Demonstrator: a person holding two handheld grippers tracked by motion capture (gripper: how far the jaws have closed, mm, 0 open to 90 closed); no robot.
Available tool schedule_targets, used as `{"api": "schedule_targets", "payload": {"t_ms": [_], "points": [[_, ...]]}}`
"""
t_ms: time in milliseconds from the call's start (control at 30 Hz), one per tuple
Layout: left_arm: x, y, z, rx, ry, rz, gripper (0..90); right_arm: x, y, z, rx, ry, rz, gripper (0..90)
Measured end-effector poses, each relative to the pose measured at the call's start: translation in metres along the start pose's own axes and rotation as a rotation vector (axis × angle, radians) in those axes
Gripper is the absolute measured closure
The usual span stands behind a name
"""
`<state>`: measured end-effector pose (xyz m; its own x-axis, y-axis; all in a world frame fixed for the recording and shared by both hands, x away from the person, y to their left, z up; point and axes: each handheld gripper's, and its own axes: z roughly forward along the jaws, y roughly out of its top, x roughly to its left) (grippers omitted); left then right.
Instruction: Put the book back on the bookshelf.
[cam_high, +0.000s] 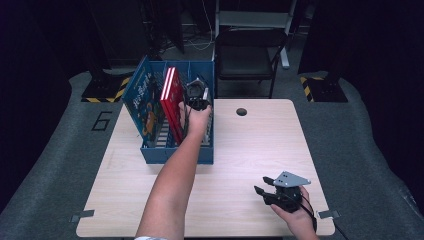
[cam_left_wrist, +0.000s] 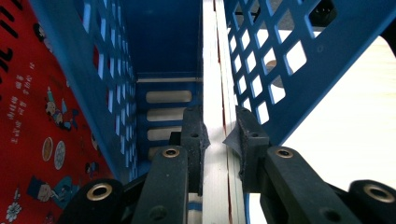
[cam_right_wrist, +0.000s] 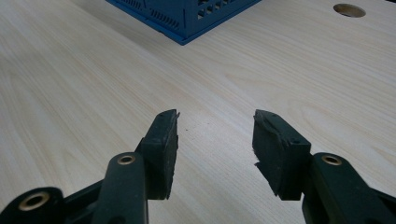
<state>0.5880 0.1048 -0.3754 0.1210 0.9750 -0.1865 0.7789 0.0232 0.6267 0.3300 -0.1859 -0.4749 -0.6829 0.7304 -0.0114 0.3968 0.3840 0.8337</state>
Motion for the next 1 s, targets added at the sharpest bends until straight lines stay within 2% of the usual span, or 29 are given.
{"api": "schedule_targets", "payload": {"t_ms": [200,367,600,833,1000], "points": [[0.001,-0.003,0.003,0.011,-0.009,-0.028,76.9,0.0,0.0,0.001,0.0,0.004,-0.004,50.2],[0.004,-0.003,0.004,0.004,-0.015,-0.025,76.8,0.002,0.0,0.001,0.005,0.006,-0.003,50.2],[0.004,-0.006,0.009,-0.004,-0.015,-0.044,76.9,0.002,-0.001,0.002,0.008,0.005,0.002,50.2],[0.002,-0.007,0.009,-0.006,-0.006,-0.032,76.5,0.002,0.0,0.002,0.007,0.002,0.001,50.2],[0.003,-0.01,0.01,0.01,-0.033,-0.03,74.8,0.003,0.0,0.003,0.011,0.014,-0.01,50.3]]}}
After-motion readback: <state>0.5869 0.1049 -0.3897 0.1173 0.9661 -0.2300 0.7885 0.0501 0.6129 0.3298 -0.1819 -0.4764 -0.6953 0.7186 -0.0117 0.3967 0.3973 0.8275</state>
